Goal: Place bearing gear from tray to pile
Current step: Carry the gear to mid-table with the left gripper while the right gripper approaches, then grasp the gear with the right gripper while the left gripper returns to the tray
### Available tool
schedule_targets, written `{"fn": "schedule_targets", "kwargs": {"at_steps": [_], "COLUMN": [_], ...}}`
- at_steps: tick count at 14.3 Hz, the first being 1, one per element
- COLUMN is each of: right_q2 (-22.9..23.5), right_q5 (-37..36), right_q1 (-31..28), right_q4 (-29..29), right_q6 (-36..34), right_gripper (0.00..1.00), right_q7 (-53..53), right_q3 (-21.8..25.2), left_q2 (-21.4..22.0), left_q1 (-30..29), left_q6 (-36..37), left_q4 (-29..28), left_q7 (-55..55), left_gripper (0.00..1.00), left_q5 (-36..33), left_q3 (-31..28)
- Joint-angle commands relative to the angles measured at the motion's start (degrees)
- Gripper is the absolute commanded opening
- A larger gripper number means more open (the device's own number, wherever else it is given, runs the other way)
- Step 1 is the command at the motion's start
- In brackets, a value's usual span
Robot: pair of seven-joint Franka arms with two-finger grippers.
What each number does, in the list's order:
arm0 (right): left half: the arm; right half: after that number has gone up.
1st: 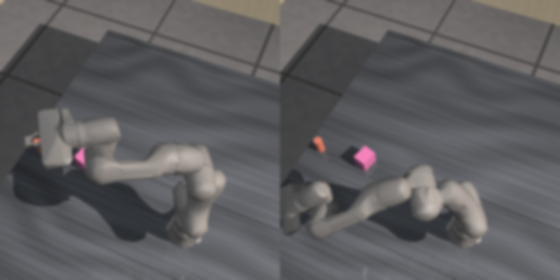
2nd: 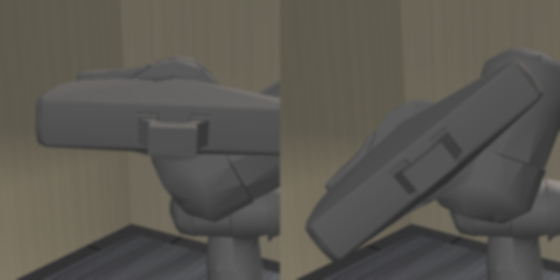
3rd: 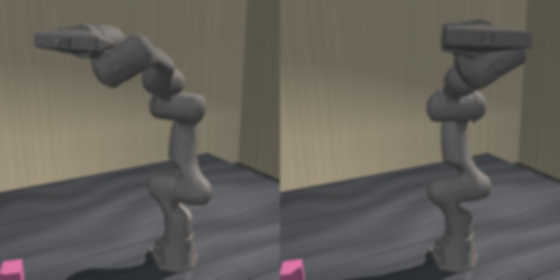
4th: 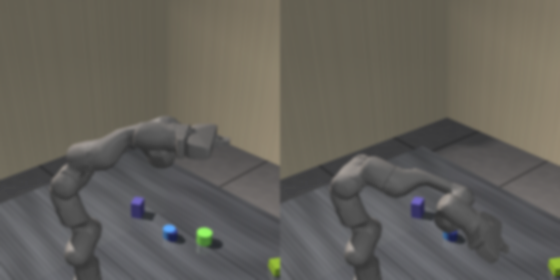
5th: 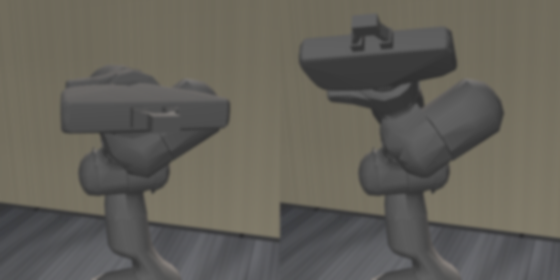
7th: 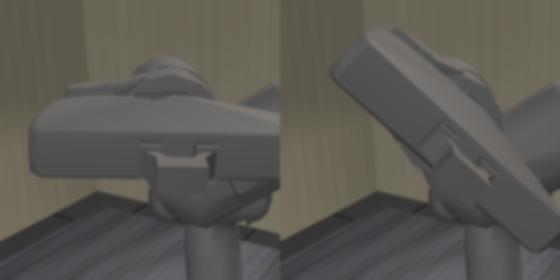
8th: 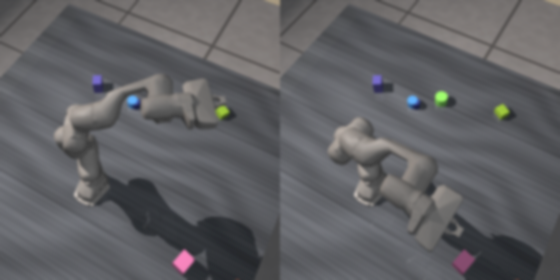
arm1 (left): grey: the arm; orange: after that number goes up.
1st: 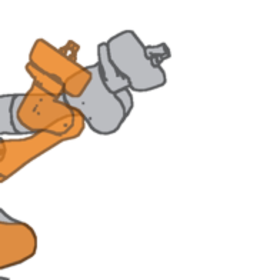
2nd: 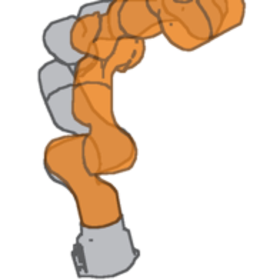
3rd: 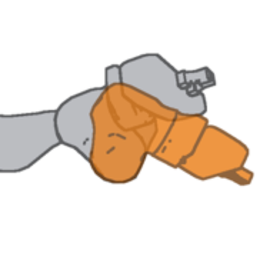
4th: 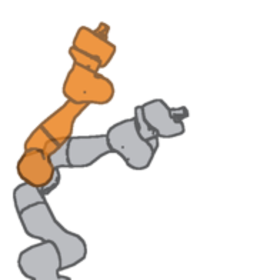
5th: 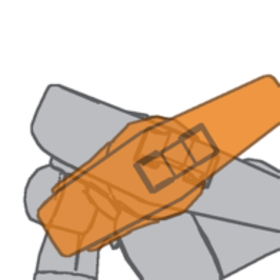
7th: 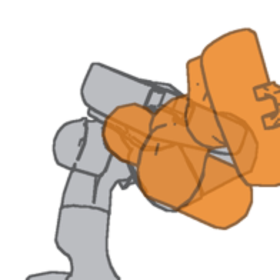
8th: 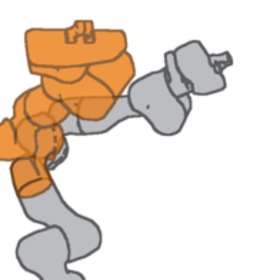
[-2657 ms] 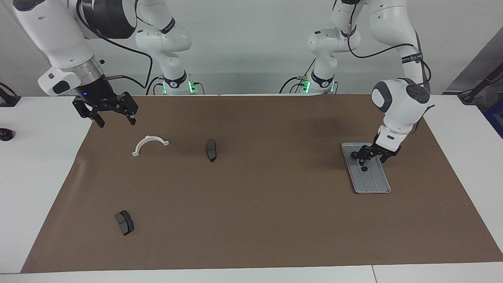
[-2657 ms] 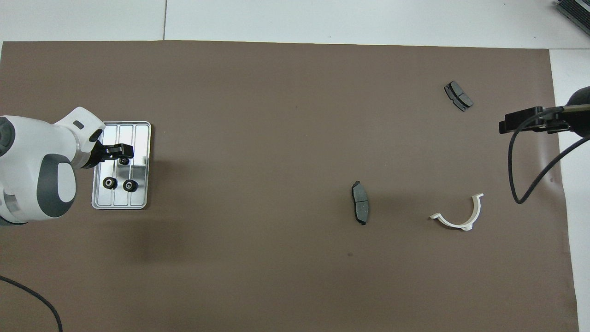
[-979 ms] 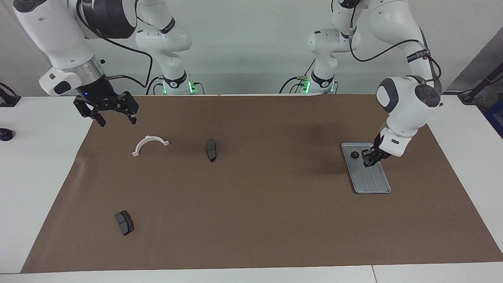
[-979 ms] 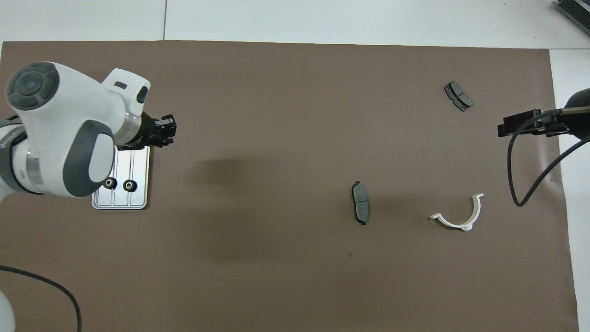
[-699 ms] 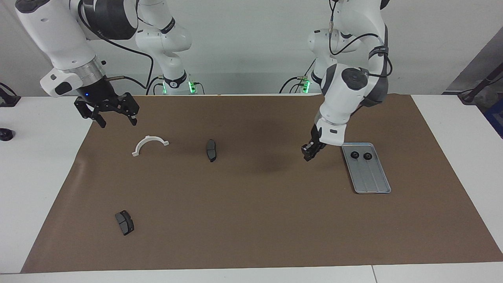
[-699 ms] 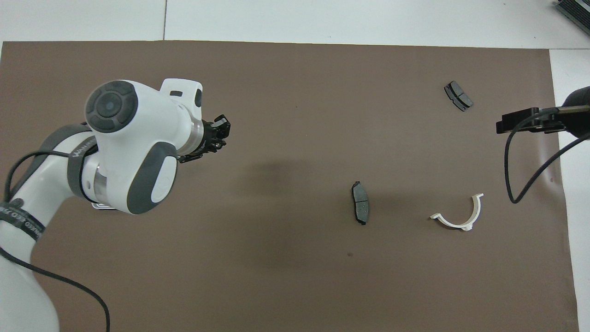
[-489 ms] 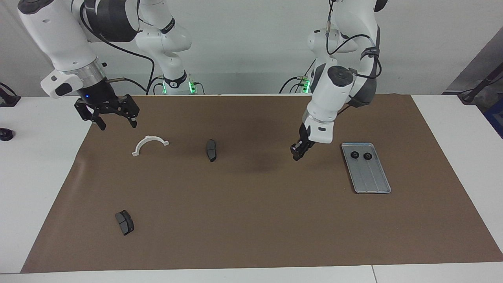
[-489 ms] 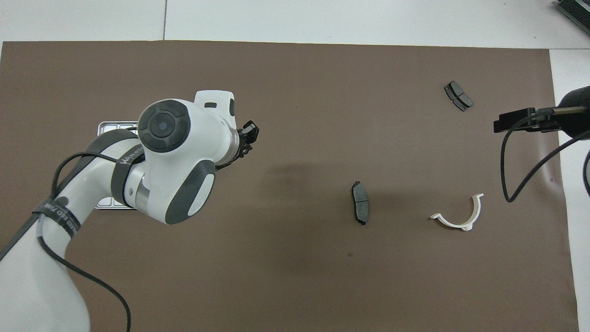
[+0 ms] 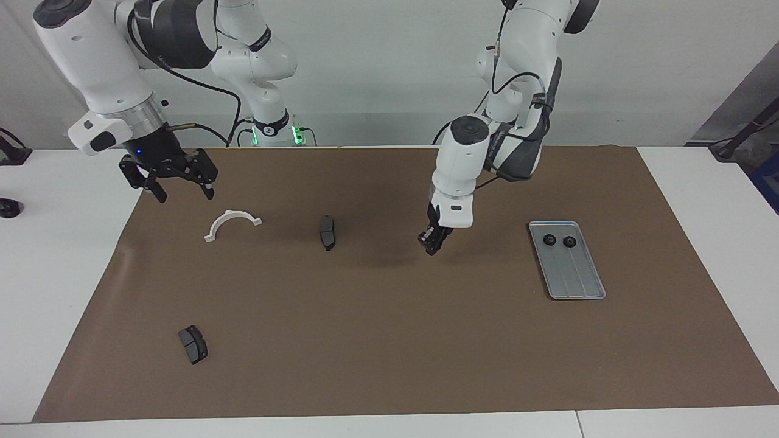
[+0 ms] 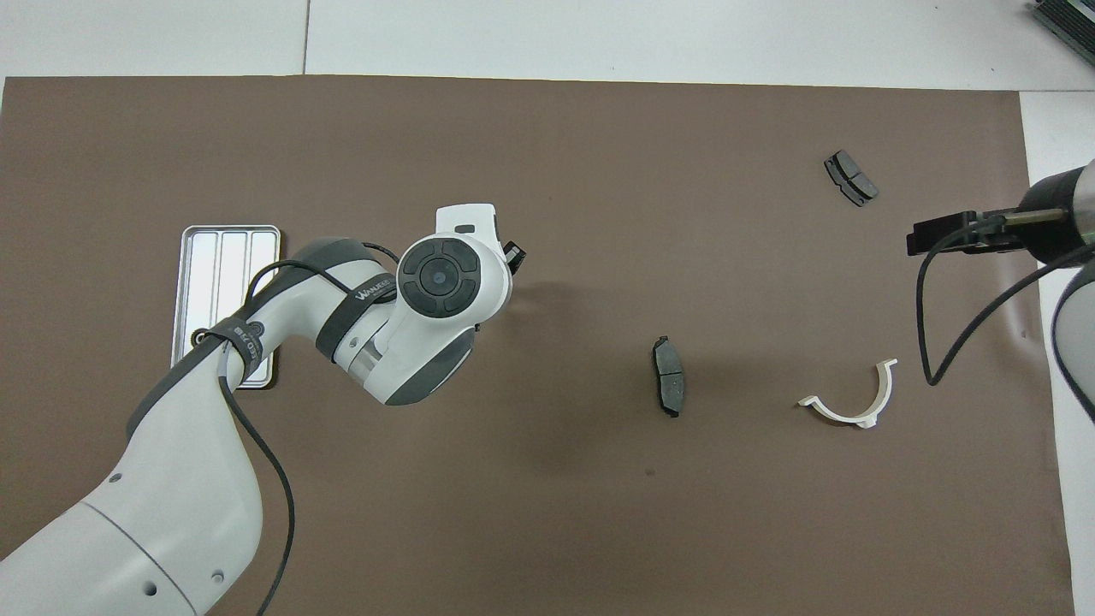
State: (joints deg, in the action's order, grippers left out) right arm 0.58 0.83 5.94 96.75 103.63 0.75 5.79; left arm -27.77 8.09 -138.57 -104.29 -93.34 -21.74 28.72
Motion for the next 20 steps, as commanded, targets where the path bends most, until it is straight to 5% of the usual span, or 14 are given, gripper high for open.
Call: {"fn": "schedule_targets", "kwargs": {"at_steps": [1, 3, 4, 5, 6, 10, 14, 20], "right_q2": [1.0, 3.1, 4.2, 5.6, 7.2, 13.6, 19.7, 30.1], "right_q5": [-2.0, -2.3, -2.3, -2.3, -2.7, -3.6, -3.8, -3.8], "right_q1": [3.3, 4.3, 5.4, 5.9, 6.9, 11.4, 16.4, 24.4], "right_q4": [-0.1, -2.6, -3.7, -5.2, -6.9, -10.3, -12.2, -16.2], "right_q6": [1.5, 1.5, 1.5, 1.4, 1.4, 2.4, 11.0, 19.5], "right_gripper": [1.0, 1.0, 1.0, 1.0, 1.0, 1.0, 1.0, 1.0], "right_q7": [-4.7, -7.0, -7.7, -9.1, -10.8, -18.1, -28.8, -36.7], "right_q3": [-0.1, -0.1, -0.1, -0.1, -0.1, -0.1, -0.1, -0.1], "left_q2": [-0.2, 0.0, 0.0, 0.0, 0.0, 2.6, 9.3, 14.7], "left_q1": [0.6, 0.4, 0.2, 0.1, 0.1, -1.0, -3.8, -4.2], "left_q6": [-2.8, -5.8, -5.8, -5.7, -5.1, 7.1, 8.0, 13.3], "left_q4": [-0.8, -3.2, -3.2, -3.0, -2.8, 0.8, -1.6, -2.1], "left_q7": [-2.5, -2.5, -2.4, -1.9, -1.8, 4.2, 15.7, 45.4], "left_gripper": [0.01, 0.12, 0.34, 0.83, 1.0, 1.0, 1.0, 1.0], "left_q5": [-2.2, -2.8, -3.3, -3.4, -3.5, -5.8, -3.1, 13.4], "left_q3": [-0.2, -0.2, -0.2, -0.2, -0.2, -0.2, -4.1, -15.5]}}
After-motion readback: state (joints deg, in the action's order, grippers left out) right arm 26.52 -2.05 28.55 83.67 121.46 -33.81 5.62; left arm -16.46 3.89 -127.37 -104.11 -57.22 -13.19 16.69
